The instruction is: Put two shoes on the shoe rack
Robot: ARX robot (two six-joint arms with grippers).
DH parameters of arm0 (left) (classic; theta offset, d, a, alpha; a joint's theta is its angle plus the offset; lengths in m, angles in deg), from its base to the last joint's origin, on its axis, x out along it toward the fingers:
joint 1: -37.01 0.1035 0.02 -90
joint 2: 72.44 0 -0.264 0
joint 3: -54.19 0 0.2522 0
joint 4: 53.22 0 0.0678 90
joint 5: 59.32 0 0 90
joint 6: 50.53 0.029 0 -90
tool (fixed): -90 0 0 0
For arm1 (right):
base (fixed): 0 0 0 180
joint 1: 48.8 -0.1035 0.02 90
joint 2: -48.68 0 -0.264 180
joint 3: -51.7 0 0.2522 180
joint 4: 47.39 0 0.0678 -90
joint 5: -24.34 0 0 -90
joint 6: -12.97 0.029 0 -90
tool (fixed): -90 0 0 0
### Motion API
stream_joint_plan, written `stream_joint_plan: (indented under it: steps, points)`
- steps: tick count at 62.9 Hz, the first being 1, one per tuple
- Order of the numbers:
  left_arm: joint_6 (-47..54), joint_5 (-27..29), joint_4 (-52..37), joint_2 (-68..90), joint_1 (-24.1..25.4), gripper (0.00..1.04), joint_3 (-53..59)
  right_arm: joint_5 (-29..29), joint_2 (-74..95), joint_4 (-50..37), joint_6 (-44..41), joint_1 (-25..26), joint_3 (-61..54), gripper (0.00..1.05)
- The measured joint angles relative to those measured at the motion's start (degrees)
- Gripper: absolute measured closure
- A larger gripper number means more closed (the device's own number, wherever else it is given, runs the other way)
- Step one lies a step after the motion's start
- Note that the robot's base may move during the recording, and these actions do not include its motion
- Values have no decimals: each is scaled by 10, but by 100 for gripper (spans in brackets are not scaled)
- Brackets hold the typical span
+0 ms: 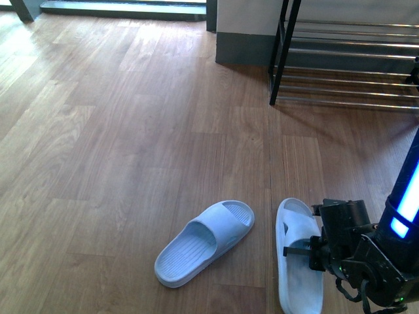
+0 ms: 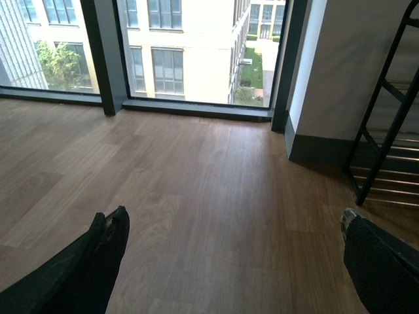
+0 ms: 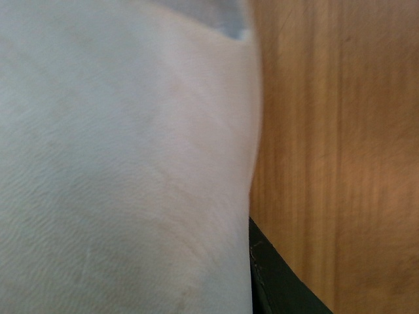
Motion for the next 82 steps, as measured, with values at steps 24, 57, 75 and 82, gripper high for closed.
stream_joint_plan:
  steps: [24,57,75,82]
  points:
    - [0,0,0,0,0,9,0,-52,-382,-27,-130,97,-233,103]
    - [0,0,0,0,0,9,0,-242,-981,238,-127,233,-413,103]
    - [0,0,0,0,0,9,0,-265,-1065,275,-127,247,-433,103]
    - [0,0,0,0,0,9,0,-265,-1065,275,-127,247,-433,103]
